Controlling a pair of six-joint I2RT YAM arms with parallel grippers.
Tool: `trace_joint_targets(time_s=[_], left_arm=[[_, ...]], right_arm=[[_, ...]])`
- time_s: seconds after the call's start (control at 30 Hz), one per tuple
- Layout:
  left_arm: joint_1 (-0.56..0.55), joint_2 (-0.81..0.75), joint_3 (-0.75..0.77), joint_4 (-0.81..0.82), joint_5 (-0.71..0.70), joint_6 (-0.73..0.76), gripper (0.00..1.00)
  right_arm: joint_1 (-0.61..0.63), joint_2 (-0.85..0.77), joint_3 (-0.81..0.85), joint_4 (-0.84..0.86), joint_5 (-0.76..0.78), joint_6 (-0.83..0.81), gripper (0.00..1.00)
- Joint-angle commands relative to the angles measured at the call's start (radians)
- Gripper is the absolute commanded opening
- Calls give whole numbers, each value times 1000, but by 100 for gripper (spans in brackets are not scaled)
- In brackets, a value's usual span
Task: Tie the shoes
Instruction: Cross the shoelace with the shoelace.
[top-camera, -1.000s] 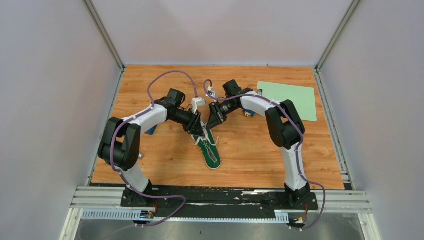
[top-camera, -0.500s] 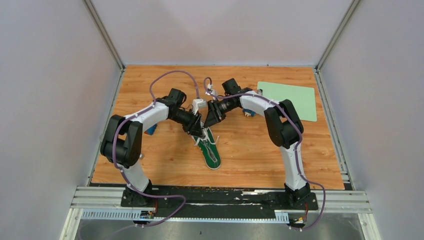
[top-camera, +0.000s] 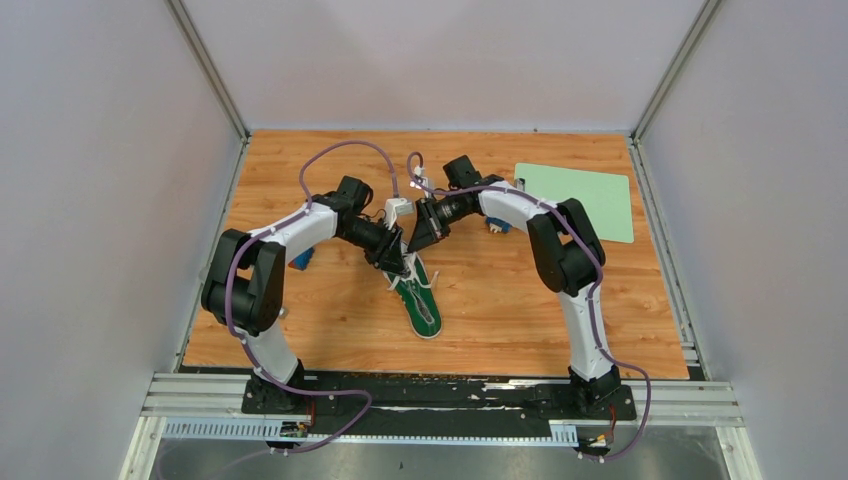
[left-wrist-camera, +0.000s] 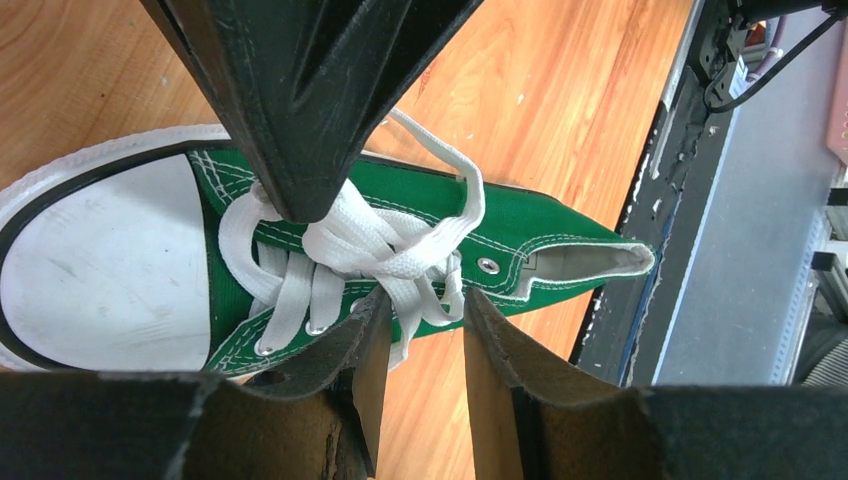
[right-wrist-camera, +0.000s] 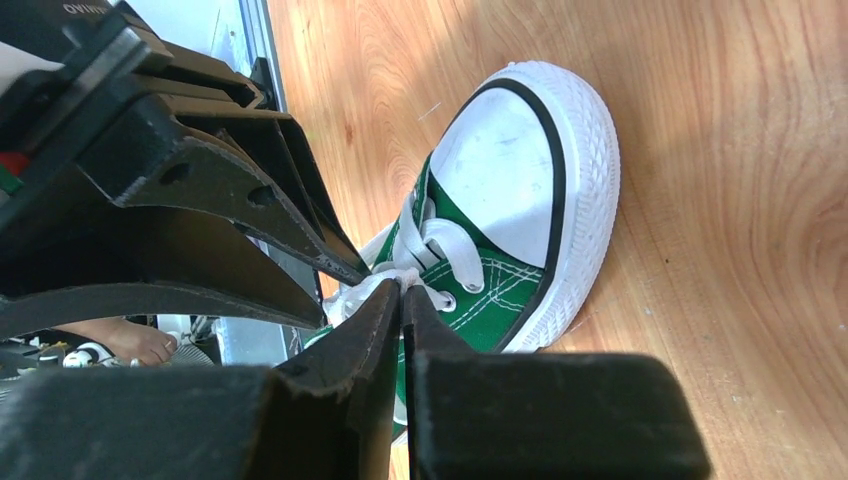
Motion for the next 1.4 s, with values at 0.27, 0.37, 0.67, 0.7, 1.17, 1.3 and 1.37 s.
trace_joint_targets(time_s=[0.27,0.37,0.67,0.7,1.17,1.3,1.37], left_arm=[[-1,-29,29,9,3,-5,50],[-1,-21,39,7,15,-22,52],[39,-51,38,29,55,-66,53],[41,-56,36,34,61,-60,53],[42,-11,95,-20,148,26,56],[41,4,95,16,135,-32,54],[39,9,90,15,123,-33,52]], right_arm=[[8,-94,40,50,-62,35,5],[8,-105,37,54,-67,36,5],[9,-125,25,70,-93,65,4],[11,-126,23,71,-95,66,4],[19,-129,7,77,-92,74,4],[21,-126,15,79,-90,76,4],[21,-125,17,79,-90,76,4]])
